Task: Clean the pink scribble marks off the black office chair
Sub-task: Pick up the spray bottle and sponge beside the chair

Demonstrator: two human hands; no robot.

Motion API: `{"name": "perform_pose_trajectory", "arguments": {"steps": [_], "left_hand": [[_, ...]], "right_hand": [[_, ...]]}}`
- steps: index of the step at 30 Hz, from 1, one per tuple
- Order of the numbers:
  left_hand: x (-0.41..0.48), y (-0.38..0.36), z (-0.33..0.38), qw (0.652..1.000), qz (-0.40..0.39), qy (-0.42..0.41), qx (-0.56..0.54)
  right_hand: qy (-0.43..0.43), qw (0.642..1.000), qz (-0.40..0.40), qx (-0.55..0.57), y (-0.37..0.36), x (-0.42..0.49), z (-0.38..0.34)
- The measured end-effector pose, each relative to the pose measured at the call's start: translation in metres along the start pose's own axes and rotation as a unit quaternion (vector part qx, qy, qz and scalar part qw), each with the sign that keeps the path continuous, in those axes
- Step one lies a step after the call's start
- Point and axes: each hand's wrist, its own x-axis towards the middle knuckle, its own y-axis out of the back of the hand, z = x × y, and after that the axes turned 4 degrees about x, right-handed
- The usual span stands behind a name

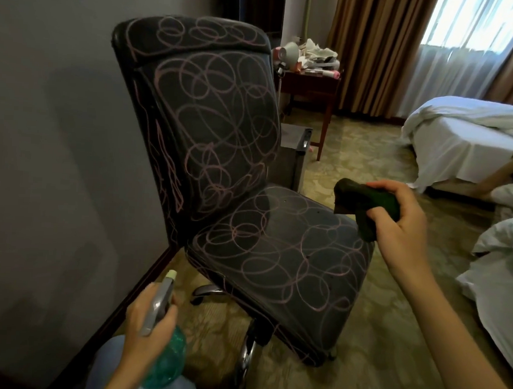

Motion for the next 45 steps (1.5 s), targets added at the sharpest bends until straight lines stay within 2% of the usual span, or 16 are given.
{"name": "perform_pose_trajectory", "arguments": {"steps": [5, 13, 23, 28, 32, 37, 45], "left_hand": [[0.006, 0.015, 0.001, 0.996, 0.0, -0.093, -0.015], [0.041, 0.017, 0.008, 0.993, 0.009, -0.108, -0.039], [0.092, 0.061, 0.087, 0.978, 0.112, -0.162, -0.061], [0.115, 0.072, 0.098, 0.98, 0.134, -0.13, -0.066], [0.129, 0.076, 0.097, 0.98, 0.141, -0.082, -0.119], [0.131, 0.08, 0.087, 0.978, 0.16, -0.077, -0.111], [0.124, 0.063, 0.039, 0.983, 0.158, -0.075, -0.048]], "right_hand": [[0.002, 1.0, -0.004, 0.0, -0.01, -0.003, -0.01], [-0.001, 1.0, -0.026, 0.002, -0.036, -0.001, -0.007], [0.022, 0.999, -0.041, 0.014, -0.06, 0.02, -0.016], [0.037, 0.998, -0.042, 0.02, -0.064, 0.036, -0.024], [0.049, 0.998, -0.039, 0.026, -0.067, 0.043, -0.026], [0.058, 0.996, -0.048, 0.038, -0.073, 0.044, -0.016], [0.019, 0.994, -0.09, 0.058, -0.106, 0.024, 0.005]]}}
